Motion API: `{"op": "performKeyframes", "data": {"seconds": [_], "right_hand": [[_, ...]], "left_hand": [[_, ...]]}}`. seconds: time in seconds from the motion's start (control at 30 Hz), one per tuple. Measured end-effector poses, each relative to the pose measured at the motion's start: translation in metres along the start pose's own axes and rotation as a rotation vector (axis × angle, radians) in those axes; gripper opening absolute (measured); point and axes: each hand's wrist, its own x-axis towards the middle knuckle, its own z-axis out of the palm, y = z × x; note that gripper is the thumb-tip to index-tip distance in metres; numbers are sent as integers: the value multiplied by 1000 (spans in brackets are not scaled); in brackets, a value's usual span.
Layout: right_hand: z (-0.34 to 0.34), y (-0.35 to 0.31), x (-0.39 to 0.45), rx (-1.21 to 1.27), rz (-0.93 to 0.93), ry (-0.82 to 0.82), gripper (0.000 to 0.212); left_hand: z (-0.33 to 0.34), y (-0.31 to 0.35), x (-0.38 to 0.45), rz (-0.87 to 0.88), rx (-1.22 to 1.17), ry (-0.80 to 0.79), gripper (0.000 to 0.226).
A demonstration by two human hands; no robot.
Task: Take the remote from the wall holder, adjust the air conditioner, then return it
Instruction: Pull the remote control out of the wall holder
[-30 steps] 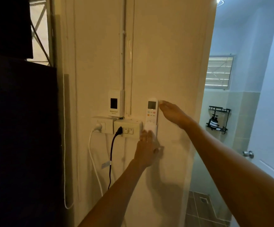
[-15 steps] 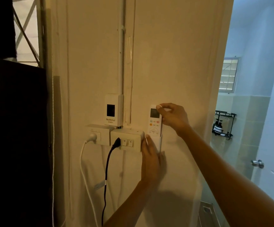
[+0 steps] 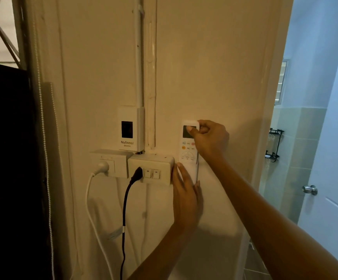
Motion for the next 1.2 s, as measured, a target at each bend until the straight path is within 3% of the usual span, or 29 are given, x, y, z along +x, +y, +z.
{"op": "performKeyframes", "data": {"seconds": [0.3, 0.5, 0.6, 0.73, 0.93, 1.2], "right_hand": [[2, -6, 14, -29, -90, 71, 17], [-6, -21, 40, 13, -128, 9, 9], [-10, -23, 43, 26, -126, 34, 22], [-26, -29, 49, 55, -92, 68, 23], [-48, -28, 46, 80, -37, 104, 17], [-61, -15, 25, 115, 133, -182, 19]], "left_hand": [[-9, 2, 2, 55, 47, -25, 73], [-11, 7, 5, 34, 91, -70, 76], [-12, 7, 6, 47, 106, -73, 77], [-16, 8, 5, 37, 117, -77, 74], [-31, 10, 3, 56, -21, -109, 65], [-73, 18, 9, -172, -522, -139, 36]]}}
